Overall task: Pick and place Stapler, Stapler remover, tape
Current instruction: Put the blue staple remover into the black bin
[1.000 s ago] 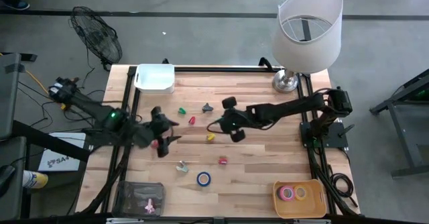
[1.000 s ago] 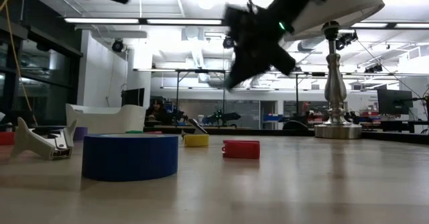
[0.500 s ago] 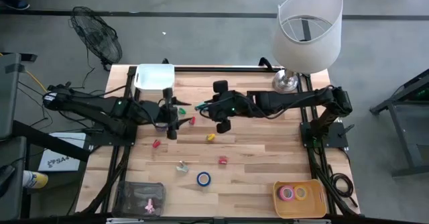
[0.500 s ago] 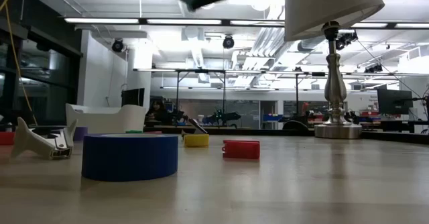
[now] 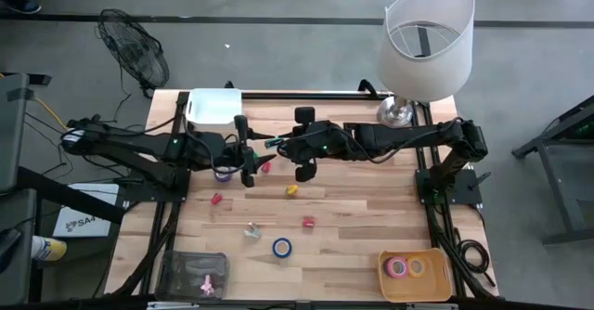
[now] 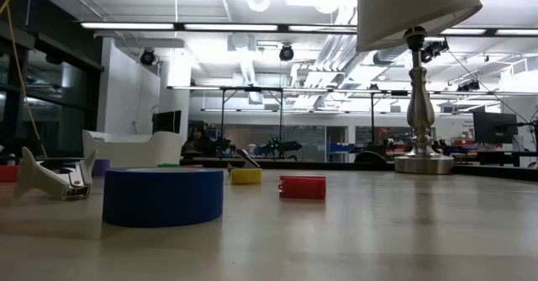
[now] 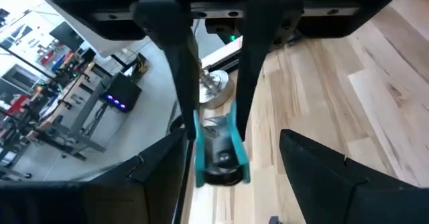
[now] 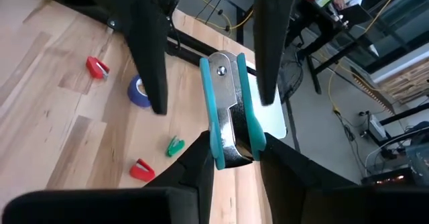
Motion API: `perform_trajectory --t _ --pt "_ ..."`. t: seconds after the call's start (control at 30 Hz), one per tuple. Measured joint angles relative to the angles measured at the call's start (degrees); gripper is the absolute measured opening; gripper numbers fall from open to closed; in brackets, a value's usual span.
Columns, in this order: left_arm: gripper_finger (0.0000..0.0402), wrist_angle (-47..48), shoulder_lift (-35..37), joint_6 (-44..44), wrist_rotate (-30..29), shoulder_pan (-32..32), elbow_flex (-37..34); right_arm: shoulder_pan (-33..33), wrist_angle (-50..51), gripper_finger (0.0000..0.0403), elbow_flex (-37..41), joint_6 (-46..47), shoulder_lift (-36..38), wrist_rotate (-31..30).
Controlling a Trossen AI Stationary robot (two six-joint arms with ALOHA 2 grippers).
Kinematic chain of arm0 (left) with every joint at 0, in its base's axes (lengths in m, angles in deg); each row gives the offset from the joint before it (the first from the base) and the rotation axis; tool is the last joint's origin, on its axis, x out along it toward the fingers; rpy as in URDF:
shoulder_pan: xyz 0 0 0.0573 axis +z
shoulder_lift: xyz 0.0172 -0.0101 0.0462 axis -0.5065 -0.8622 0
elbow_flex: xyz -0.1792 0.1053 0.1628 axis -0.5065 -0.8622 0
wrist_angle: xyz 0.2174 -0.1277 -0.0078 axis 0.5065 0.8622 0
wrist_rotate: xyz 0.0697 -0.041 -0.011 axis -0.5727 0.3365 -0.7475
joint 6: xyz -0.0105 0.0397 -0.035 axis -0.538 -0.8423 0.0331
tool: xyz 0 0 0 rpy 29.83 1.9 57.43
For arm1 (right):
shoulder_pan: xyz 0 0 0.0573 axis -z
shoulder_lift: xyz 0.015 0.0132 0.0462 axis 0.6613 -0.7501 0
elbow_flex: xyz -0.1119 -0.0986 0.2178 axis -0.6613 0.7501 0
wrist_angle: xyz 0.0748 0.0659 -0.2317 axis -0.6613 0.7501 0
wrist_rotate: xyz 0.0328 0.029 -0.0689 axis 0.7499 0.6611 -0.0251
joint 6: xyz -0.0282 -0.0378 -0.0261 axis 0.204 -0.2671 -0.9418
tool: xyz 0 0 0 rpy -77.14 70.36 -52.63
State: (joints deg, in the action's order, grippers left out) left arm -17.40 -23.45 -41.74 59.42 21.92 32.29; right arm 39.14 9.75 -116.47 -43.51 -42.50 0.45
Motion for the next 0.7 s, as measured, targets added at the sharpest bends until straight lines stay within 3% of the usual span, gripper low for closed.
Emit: perform_trajectory --t 0.2,0.33,0.7 --pt "0.0222 -0.3 -0.8 0.5 -1.3 0.0 0.0 0.0 0.0 0.0094 0.0 0.5 0.0 0.0" --pt "0.0189 -0.1 -0.9 0.7 -4.2 0.0 0.0 0.0 0.0 0.0094 0.0 0.5 0.0 0.0" --pt "0.0091 -1.2 -0.9 1.5 -3.2 0.0 0.0 0.0 0.2 0.0094 0.0 0.5 0.1 -0.2"
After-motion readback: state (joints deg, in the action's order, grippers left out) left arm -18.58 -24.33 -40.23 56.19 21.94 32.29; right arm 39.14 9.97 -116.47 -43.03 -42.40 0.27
